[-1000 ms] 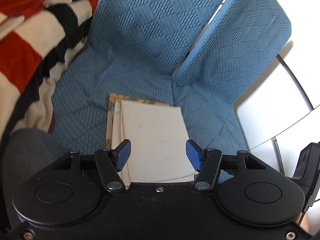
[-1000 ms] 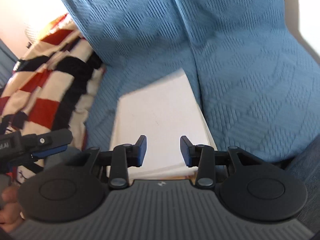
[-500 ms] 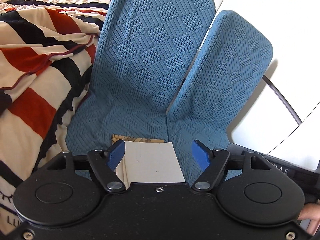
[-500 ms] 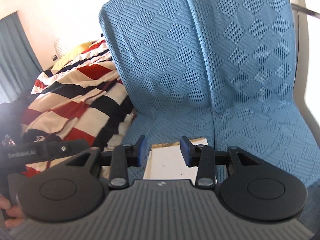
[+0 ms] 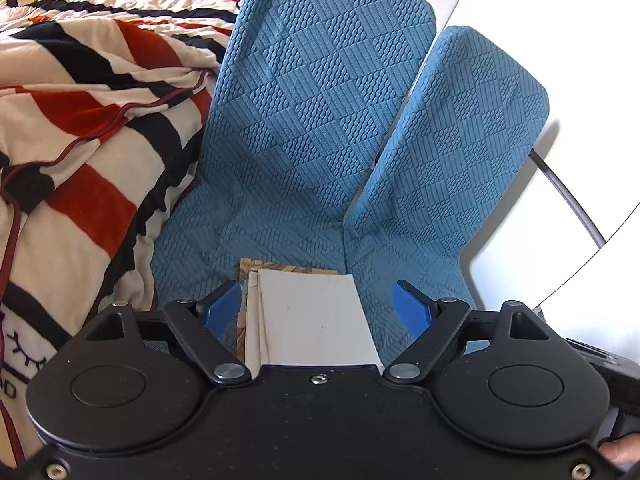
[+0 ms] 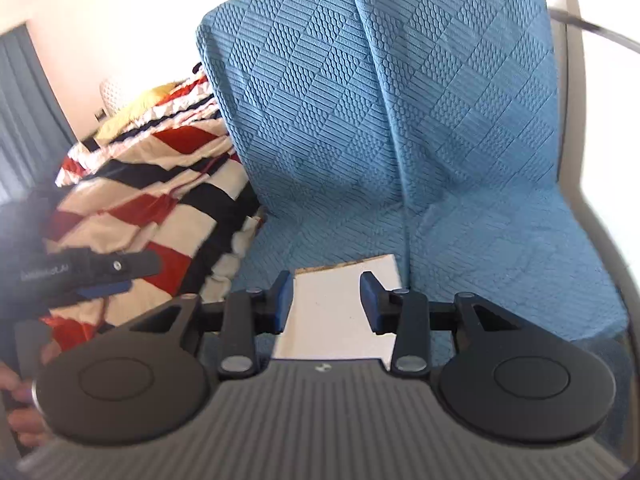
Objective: Organize objects
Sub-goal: 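Pull both grippers back up away from the stacked books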
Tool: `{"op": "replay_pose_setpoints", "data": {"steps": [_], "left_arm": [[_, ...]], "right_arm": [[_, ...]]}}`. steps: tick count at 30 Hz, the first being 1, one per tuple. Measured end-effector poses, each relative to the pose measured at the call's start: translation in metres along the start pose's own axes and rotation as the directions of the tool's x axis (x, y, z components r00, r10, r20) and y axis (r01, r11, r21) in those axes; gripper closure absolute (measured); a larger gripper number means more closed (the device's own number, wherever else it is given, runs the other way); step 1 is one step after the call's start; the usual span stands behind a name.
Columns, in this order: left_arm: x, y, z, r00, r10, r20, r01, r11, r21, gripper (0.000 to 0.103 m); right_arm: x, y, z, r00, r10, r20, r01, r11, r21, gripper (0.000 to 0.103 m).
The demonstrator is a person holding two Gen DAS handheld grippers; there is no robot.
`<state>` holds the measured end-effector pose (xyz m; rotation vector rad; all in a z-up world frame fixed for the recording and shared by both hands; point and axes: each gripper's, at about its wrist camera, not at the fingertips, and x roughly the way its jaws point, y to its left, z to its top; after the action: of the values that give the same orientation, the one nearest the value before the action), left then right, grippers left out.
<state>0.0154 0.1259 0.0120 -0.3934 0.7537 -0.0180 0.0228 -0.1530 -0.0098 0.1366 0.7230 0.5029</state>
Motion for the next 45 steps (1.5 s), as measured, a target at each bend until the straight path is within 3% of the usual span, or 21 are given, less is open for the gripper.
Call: {"op": "replay_pose_setpoints", "data": {"steps": [11,13,19,26,27,28,29,45], "left_arm": [[-0.005,0.005,-0.017,0.999,0.048,0.017,-0.049,0.998,0.036,0.002],[-0.002,0.005,-0.019,0.998,0.062,0.022,-0.063,0.997,0.049,0.001],[0.008,0.008,-0.024,0.998,0.063,-0.006,-0.063,0.997,0.036,0.001],[0.013,0.009,-0.027,0.997,0.074,-0.017,-0.073,0.996,0.042,0.001],[0.014,0.010,-0.027,0.997,0.077,-0.022,-0.076,0.996,0.040,0.001],[0.015,0.010,-0.027,0.997,0.078,-0.027,-0.077,0.996,0.042,0.001],[0.016,0.010,-0.028,0.996,0.079,-0.030,-0.078,0.996,0.047,0.001],[0.018,0.015,-0.031,0.994,0.098,-0.042,-0.096,0.994,0.042,0.001]], "right_arm": [[0.006,0.005,-0.024,0.998,-0.015,-0.054,0.015,1.000,0.002,0.062],[0.007,0.004,-0.026,0.998,-0.025,-0.050,0.026,1.000,0.016,0.044],[0.011,-0.003,-0.029,0.997,-0.060,-0.049,0.062,0.997,0.037,0.017],[0.022,-0.004,-0.035,0.992,-0.080,-0.096,0.082,0.996,0.018,0.016],[0.023,-0.005,-0.036,0.991,-0.080,-0.105,0.082,0.996,0.017,0.015],[0.024,-0.004,-0.037,0.990,-0.080,-0.112,0.082,0.997,0.014,0.003],[0.025,-0.004,-0.037,0.990,-0.081,-0.116,0.083,0.997,0.011,0.000],[0.028,-0.005,-0.043,0.986,-0.090,-0.137,0.092,0.996,0.008,0.000]]}}
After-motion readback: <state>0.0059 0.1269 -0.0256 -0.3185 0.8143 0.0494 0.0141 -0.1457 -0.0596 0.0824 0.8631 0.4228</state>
